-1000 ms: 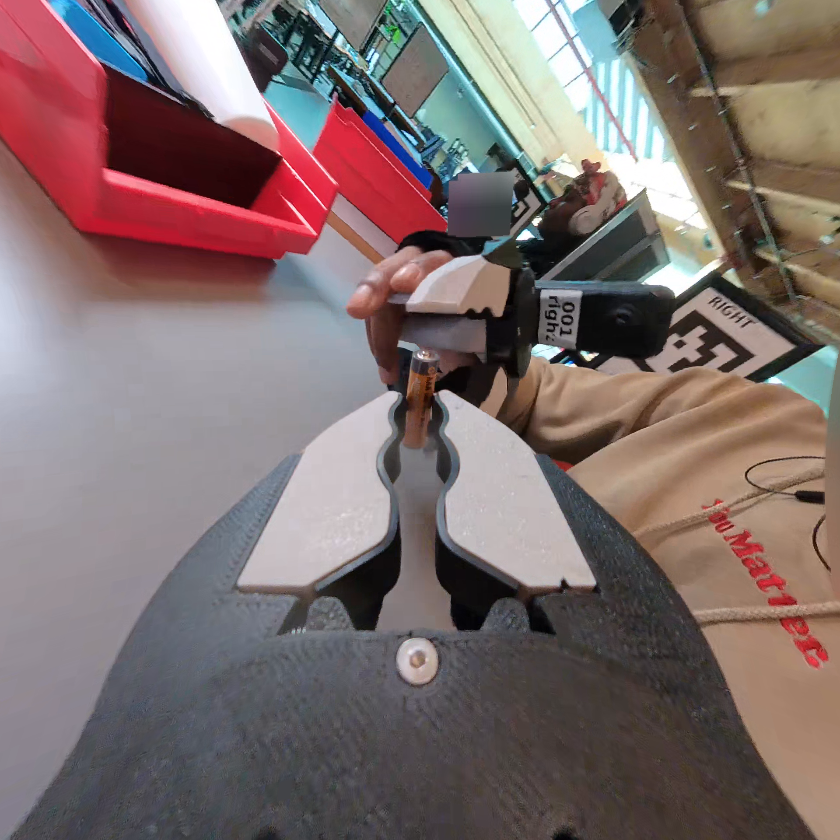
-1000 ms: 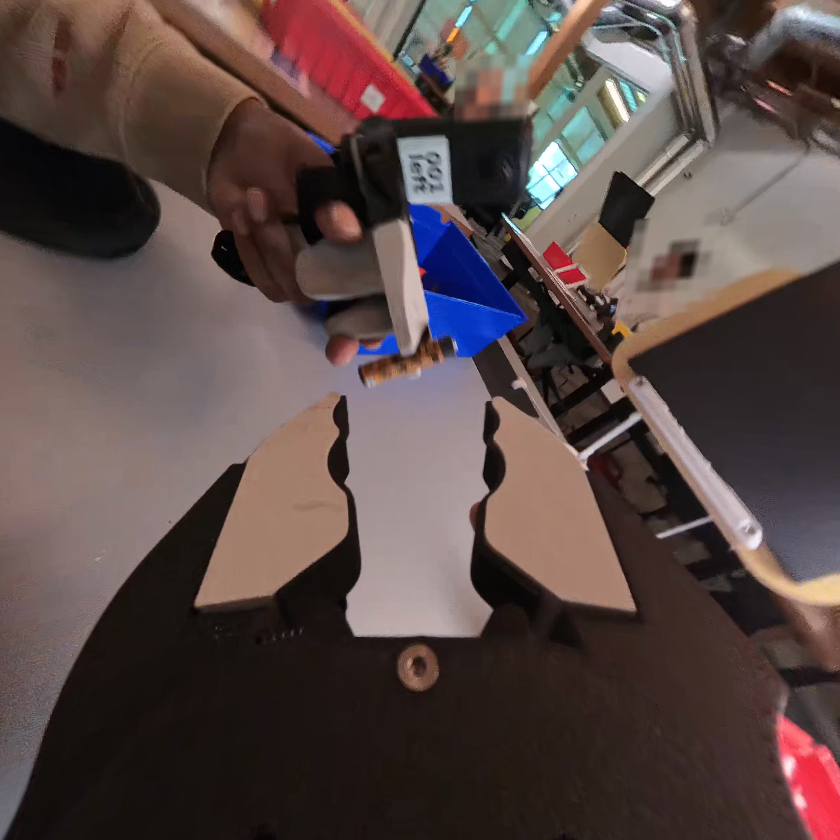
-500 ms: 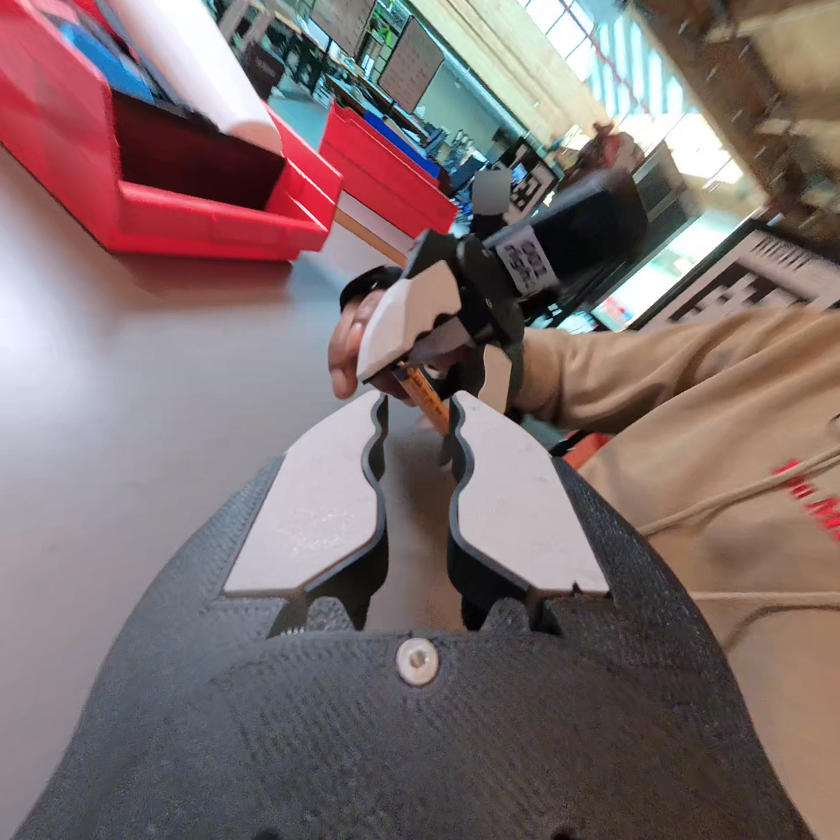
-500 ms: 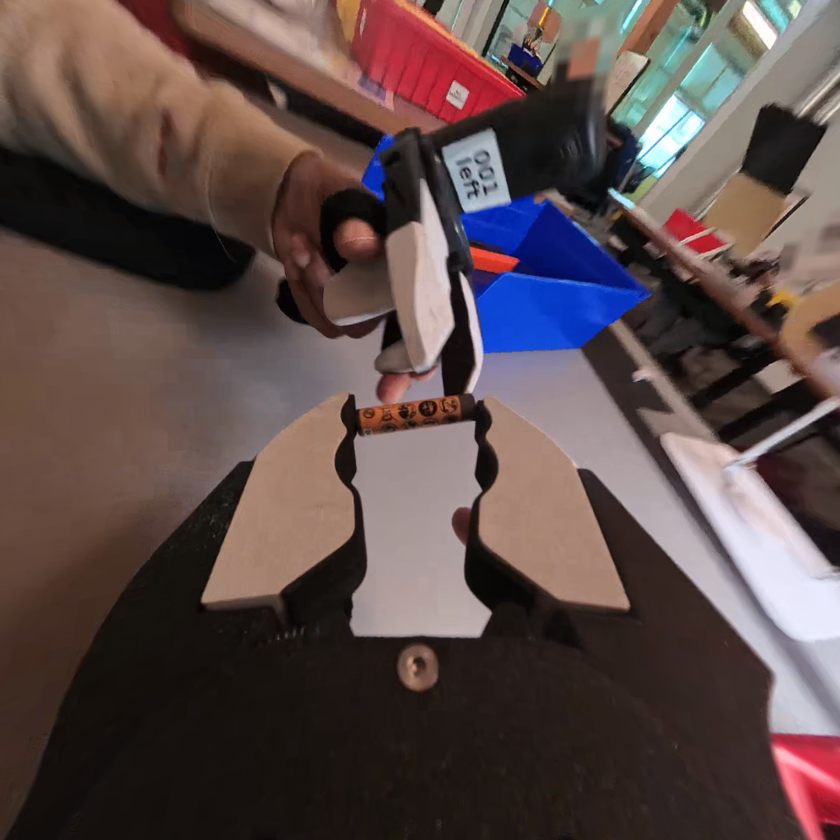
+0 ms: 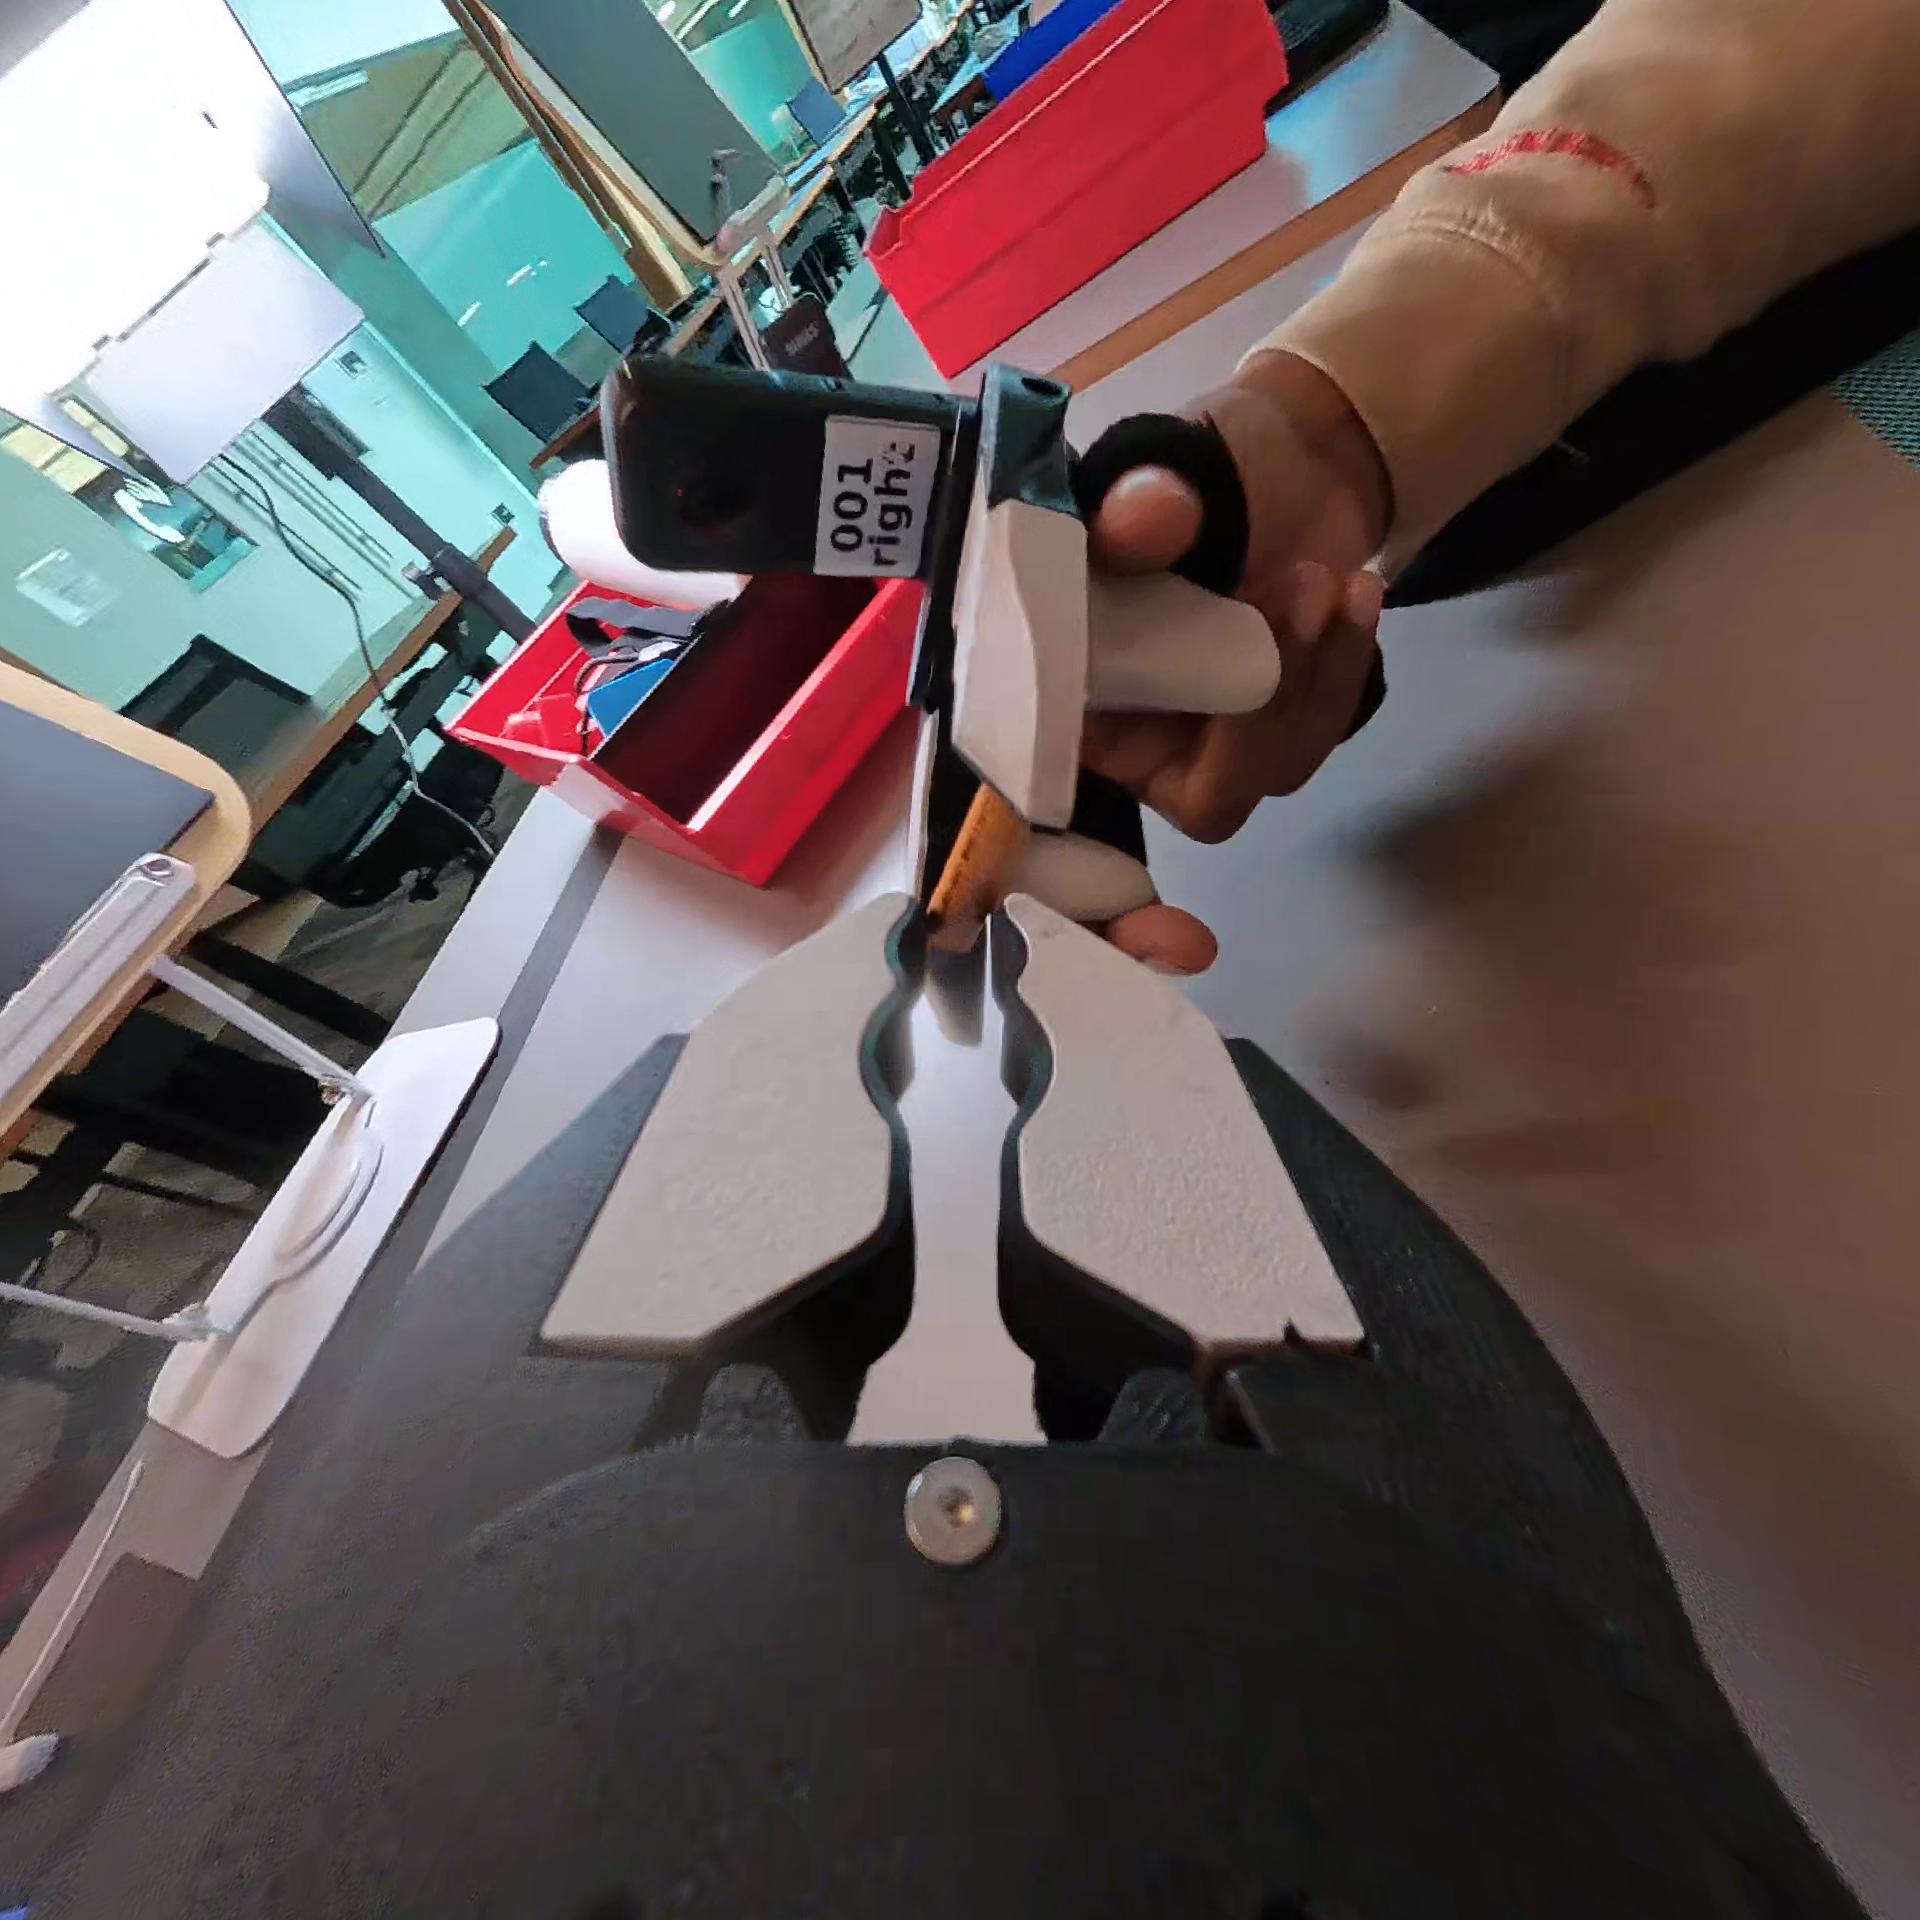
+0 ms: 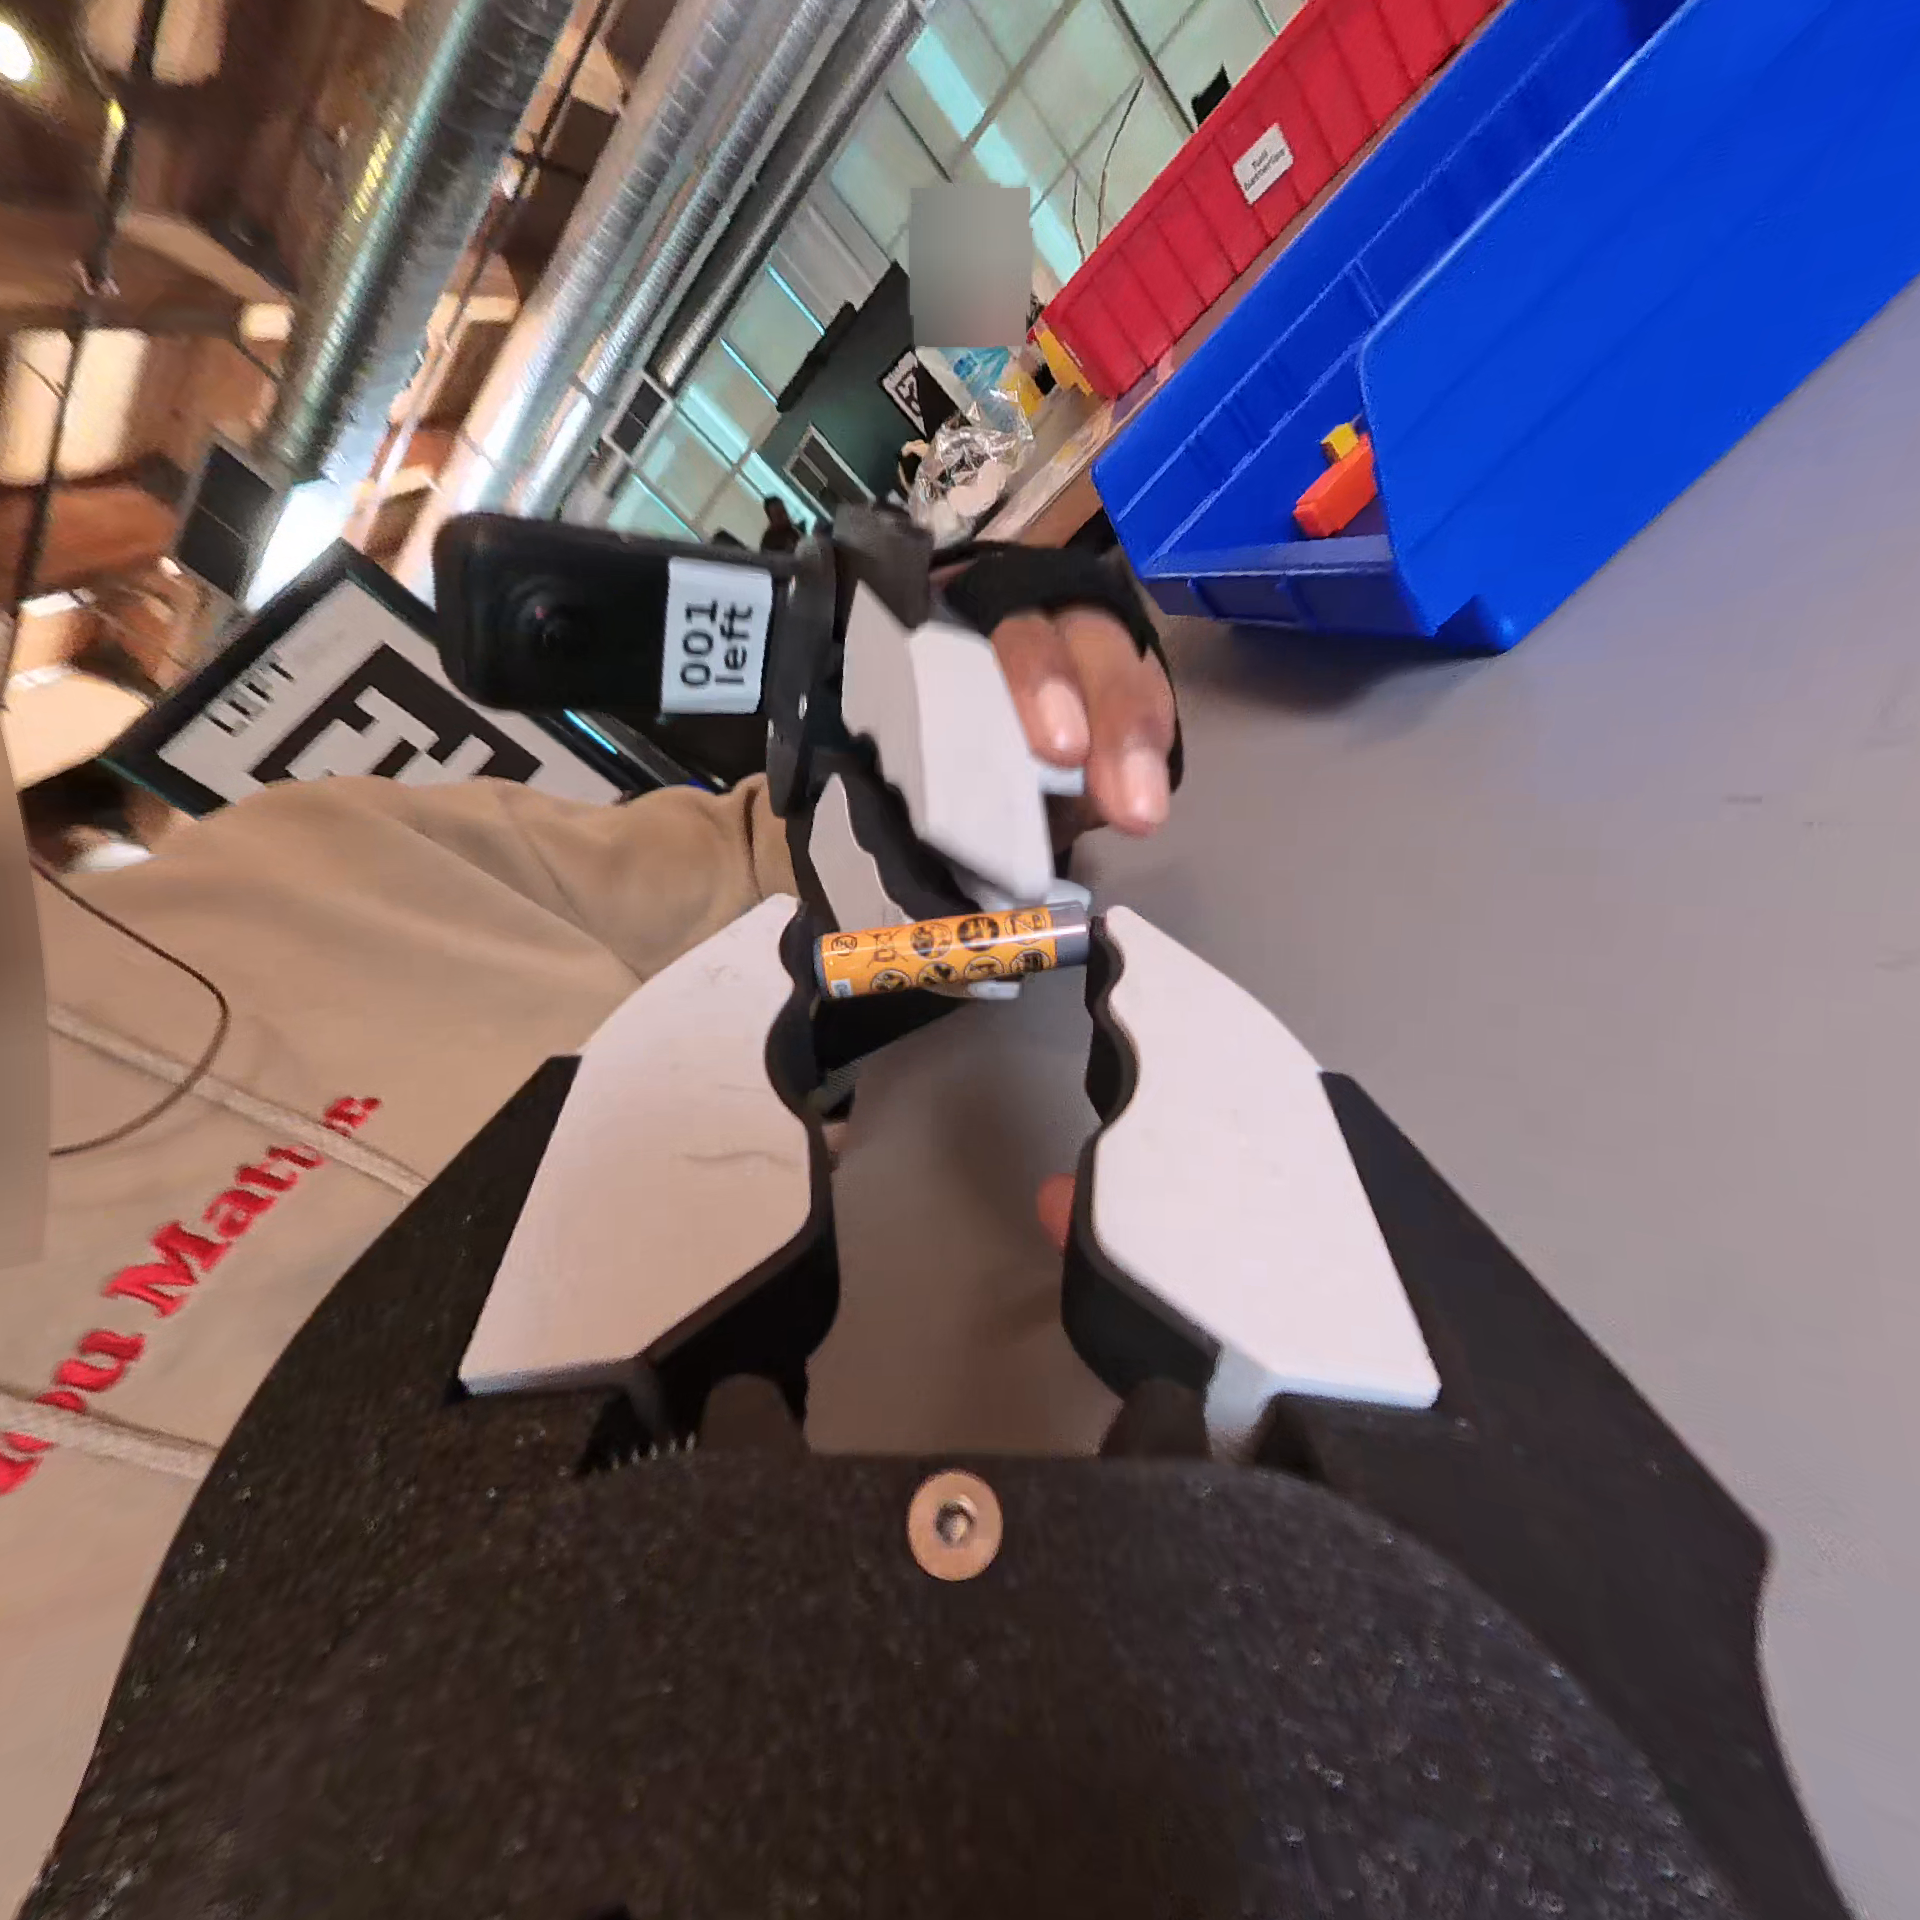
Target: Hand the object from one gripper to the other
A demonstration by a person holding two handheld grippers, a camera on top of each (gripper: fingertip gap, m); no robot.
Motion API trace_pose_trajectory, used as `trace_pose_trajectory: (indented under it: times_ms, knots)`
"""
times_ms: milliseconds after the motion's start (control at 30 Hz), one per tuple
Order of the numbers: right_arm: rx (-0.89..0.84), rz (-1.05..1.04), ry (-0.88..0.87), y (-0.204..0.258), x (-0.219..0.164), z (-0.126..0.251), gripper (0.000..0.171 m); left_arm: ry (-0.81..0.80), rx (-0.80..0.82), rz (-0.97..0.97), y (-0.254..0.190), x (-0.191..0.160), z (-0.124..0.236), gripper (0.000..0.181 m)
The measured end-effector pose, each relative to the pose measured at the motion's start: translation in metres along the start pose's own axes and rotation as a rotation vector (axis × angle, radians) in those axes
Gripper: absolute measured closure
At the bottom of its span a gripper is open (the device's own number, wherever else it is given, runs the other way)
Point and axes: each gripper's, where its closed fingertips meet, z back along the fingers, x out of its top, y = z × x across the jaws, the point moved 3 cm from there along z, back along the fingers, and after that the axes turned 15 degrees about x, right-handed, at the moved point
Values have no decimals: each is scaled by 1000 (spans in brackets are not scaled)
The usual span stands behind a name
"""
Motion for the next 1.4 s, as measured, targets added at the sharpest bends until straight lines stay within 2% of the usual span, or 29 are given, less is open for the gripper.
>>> trace_pose_trajectory:
  times_ms: [67,133,233,333,433,500,633,733,833,933,1000,1133,1267,1400]
  knots:
    - [21,-35,-19,1,2,1,122,9,5,7,1,1,0,170]
    - [7,18,-10,2,5,4,122,20,-22,114,4,2,0,171]
    - [-103,304,49,9,19,19,118,37,-138,420,10,4,1,171]
    - [-197,595,175,17,16,25,128,20,-296,727,12,8,3,171]
    - [-155,653,217,22,4,14,139,-15,-408,874,9,15,5,171]
    - [-106,619,162,26,5,10,145,-27,-434,893,8,17,6,171]
    - [-24,523,35,32,16,14,146,-26,-452,889,6,18,8,171]
    - [-53,553,58,31,14,12,149,-12,-469,891,2,18,6,171]
    - [-54,550,73,30,10,7,161,-3,-484,897,-2,18,5,171]
    - [-51,521,67,29,12,11,161,-13,-456,888,1,18,5,173]
    - [-52,501,60,29,14,13,161,-38,-422,895,9,19,7,164]
    - [-128,521,141,18,7,12,161,-47,-391,908,16,21,8,161]
    - [-154,532,196,15,0,4,161,-4,-386,823,5,21,6,171]
    - [-159,564,200,18,1,5,161,-3,-353,783,7,23,7,171]
